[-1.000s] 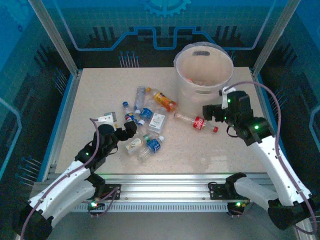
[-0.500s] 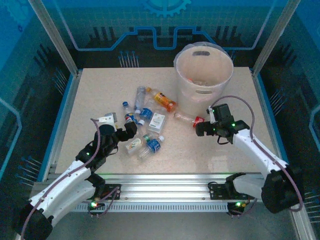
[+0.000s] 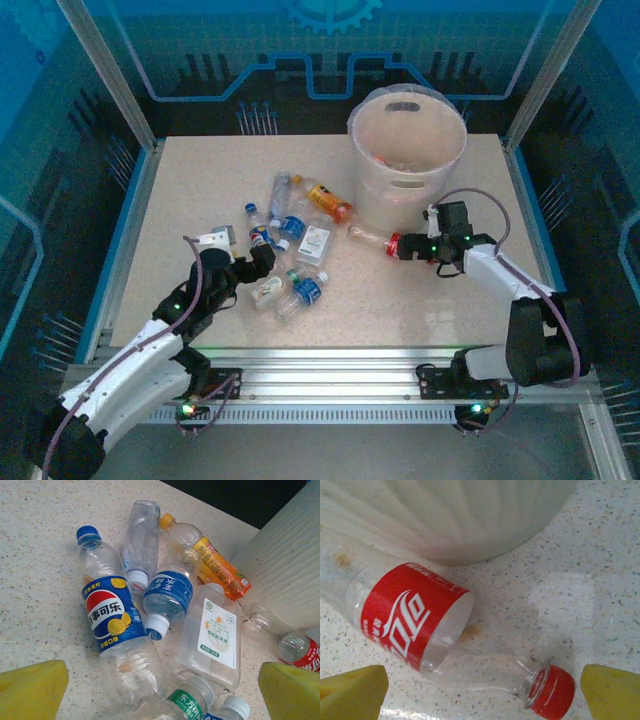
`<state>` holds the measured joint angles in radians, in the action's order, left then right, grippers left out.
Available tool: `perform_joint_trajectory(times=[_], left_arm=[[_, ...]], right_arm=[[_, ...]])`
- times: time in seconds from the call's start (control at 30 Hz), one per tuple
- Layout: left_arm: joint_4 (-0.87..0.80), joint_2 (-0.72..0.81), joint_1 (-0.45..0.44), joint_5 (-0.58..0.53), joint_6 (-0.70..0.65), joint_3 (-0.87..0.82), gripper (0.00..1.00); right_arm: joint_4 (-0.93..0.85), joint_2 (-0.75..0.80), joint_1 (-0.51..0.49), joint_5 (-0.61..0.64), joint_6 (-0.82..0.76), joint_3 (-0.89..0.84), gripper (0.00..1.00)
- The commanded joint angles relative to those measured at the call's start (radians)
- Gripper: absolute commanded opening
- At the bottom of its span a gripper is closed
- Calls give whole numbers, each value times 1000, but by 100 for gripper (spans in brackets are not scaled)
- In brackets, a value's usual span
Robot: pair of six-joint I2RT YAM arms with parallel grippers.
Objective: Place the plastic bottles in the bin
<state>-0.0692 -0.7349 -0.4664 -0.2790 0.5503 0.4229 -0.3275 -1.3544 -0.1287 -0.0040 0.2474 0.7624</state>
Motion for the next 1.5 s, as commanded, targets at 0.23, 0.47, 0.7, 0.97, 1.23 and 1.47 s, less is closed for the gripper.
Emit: perform_joint_trajectory(times=[0.23, 0.47, 0.7, 0.97, 1.23, 1.47], left_arm=[[27, -6, 6, 17, 0, -4, 99], [27, -6, 6, 14, -1, -4, 99], [27, -7, 6, 12, -3, 0, 99], [29, -8, 6, 14, -1, -2, 99], [31, -7, 7, 20, -2, 1, 99], [30, -6, 6, 26, 1, 5, 99]], right_arm=[[-19, -99, 60, -95, 0, 54, 100], [-58, -110, 64, -157, -5, 47, 100], [-114, -36, 49, -211, 11, 8, 100], [-179, 24, -30, -233, 38, 5, 100], [-239, 60, -140, -146, 59, -6, 100], [-262, 62, -221, -134, 90, 0, 100]])
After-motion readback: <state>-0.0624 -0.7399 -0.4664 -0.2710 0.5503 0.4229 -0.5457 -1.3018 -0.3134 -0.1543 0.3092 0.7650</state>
